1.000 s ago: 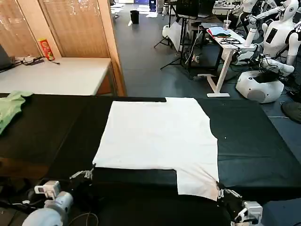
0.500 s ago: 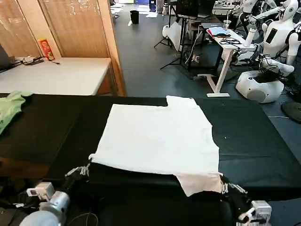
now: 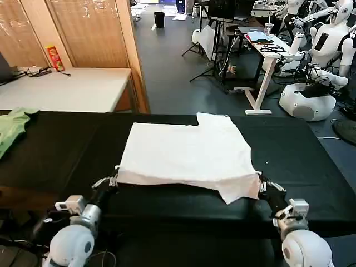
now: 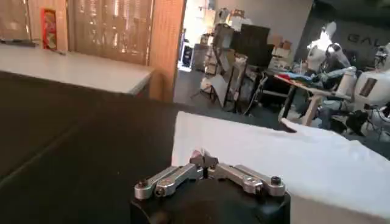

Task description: Fold and organize the clothes.

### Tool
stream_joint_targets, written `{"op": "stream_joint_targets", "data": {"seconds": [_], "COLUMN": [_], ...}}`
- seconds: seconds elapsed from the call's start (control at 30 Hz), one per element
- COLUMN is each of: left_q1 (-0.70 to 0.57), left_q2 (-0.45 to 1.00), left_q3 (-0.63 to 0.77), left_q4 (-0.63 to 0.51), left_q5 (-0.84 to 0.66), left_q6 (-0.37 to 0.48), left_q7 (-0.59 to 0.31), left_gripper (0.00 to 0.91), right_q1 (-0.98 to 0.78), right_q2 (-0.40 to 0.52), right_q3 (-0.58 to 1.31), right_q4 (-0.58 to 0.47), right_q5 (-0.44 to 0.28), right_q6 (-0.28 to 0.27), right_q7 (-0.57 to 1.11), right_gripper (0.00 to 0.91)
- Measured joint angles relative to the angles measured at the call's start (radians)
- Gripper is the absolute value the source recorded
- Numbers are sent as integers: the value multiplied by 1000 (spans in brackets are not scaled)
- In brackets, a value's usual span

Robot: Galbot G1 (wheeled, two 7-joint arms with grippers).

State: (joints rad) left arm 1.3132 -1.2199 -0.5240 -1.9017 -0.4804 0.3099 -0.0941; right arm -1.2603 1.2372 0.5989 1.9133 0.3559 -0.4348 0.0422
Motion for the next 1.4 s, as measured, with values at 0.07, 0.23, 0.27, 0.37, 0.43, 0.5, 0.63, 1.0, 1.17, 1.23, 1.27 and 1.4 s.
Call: {"op": "stream_joint_targets", "data": {"seconds": [0.07, 0.23, 0.27, 0.37, 0.43, 0.5, 0.63, 1.0, 1.17, 1.23, 1.27, 1.4], "left_q1": [-27, -100, -113, -153, -172, -187, -206, -161, -130, -121, -119, -110], "left_q2": [5, 15, 17, 26, 35, 44, 52, 74, 88, 89, 89, 89], "left_q3": [11, 36, 39, 48, 55, 63, 72, 60, 41, 37, 36, 29], "left_q4": [32, 108, 121, 160, 180, 196, 213, 181, 172, 174, 175, 181], "left_q5": [16, 31, 33, 33, 33, 35, 36, 31, -4, -19, -30, -62], "left_q6": [-5, -15, -16, -15, -13, -8, 1, 9, 21, 28, 32, 46], "left_q7": [1, 1, 1, 2, 5, 7, 8, 21, 34, 39, 40, 42], "left_gripper": [0, 0, 0, 224, 878, 878, 878, 878, 878, 878, 878, 634], "right_q1": [28, 81, 89, 104, 105, 100, 73, -64, -104, -111, -115, -133], "right_q2": [0, 5, 5, 5, 4, -1, -21, -65, -57, -51, -49, -36], "right_q3": [-15, -43, -47, -57, -57, -53, -37, 11, 13, 11, 9, 5], "right_q4": [-35, -108, -120, -146, -149, -147, -102, 58, 63, 61, 60, 60], "right_q5": [-4, -7, -7, -6, 1, 13, 50, 42, 26, 25, 23, 12], "right_q6": [3, 4, 3, 1, -4, -22, -64, -84, -83, -83, -84, -88], "right_q7": [0, -6, -12, -23, -30, -34, -53, -58, -62, -62, -62, -63], "right_gripper": [59, 59, 88, 185, 878, 878, 878, 848, 731, 712, 683, 546]}}
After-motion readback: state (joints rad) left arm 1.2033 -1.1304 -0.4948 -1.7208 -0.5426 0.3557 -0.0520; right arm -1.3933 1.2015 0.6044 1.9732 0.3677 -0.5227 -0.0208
